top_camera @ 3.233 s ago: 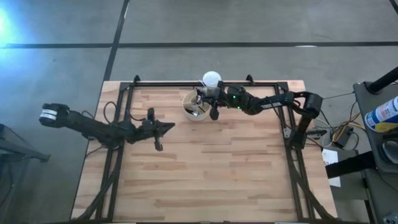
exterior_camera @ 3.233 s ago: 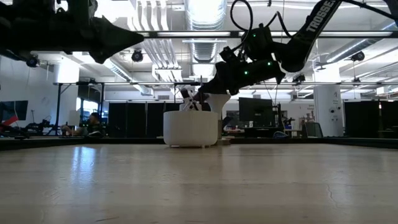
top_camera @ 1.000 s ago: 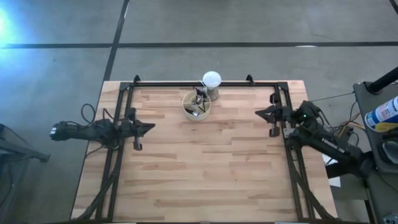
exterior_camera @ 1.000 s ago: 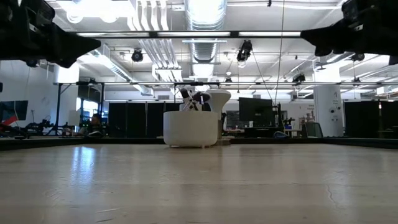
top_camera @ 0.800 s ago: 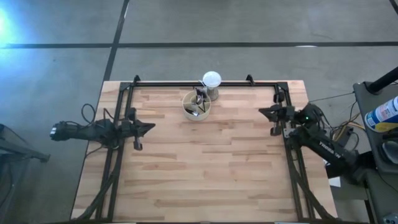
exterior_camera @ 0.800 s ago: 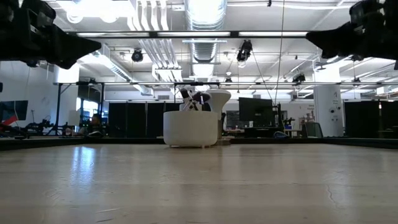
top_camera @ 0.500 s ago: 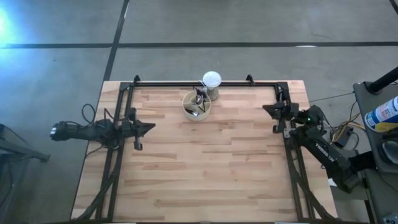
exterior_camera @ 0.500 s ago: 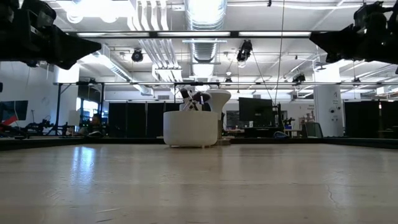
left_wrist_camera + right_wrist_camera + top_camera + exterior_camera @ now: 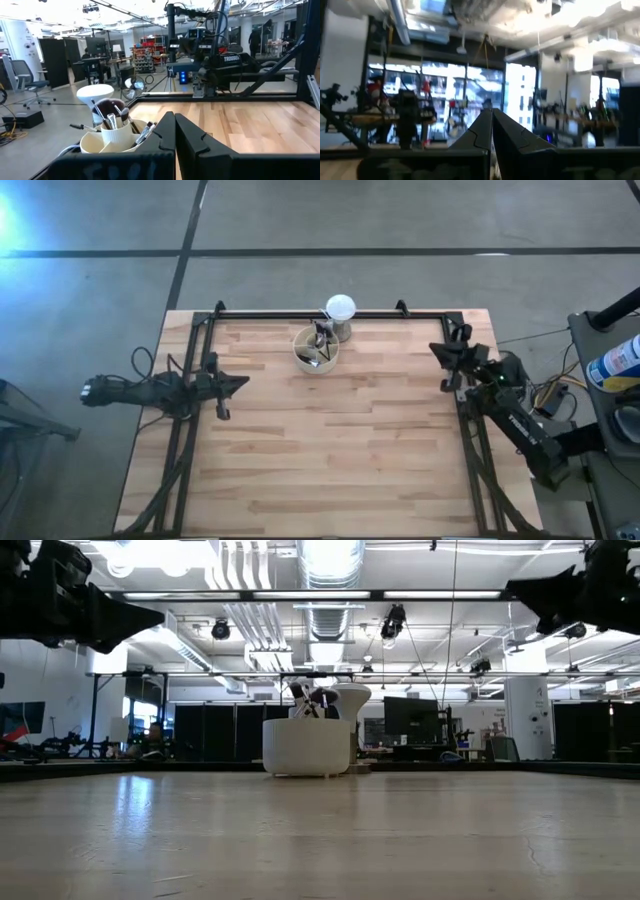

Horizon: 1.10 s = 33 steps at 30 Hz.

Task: Put items in baskets/containers
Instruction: Return to Home Position

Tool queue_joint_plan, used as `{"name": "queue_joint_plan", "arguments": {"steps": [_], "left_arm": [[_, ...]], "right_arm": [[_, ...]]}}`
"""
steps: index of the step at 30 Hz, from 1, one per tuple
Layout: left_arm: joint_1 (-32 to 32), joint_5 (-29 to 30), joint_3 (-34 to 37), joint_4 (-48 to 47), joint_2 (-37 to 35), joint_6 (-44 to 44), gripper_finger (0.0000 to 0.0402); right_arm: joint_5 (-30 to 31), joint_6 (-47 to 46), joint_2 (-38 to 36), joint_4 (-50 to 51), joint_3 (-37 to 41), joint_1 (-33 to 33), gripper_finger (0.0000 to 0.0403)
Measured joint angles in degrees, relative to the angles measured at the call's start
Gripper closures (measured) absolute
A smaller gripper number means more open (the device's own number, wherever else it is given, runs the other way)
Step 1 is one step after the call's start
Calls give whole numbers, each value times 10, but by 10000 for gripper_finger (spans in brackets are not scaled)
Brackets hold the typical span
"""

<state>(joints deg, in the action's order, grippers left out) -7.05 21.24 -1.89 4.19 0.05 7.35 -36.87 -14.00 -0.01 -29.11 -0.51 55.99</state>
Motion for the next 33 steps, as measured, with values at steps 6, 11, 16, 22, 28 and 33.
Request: {"name": "queue_joint_plan", "arguments": {"steps": [6,11,16,22,28,33], "left_arm": [[0,11,0,-2,0,-2,402],[0,14,0,-3,0,-3,401],[0,14,0,-3,0,-3,402],[0,14,0,-4,0,-5,402],[0,35,7,-2,0,-5,402],[1,46,14,0,0,-24,401]], "right_arm": [[19,49,0,80,0,-21,394],[44,47,0,86,0,-62,394],[189,91,0,118,0,-166,394],[305,186,0,106,0,-307,394],[310,205,0,143,0,-326,394],[293,187,0,141,0,-324,394]]}}
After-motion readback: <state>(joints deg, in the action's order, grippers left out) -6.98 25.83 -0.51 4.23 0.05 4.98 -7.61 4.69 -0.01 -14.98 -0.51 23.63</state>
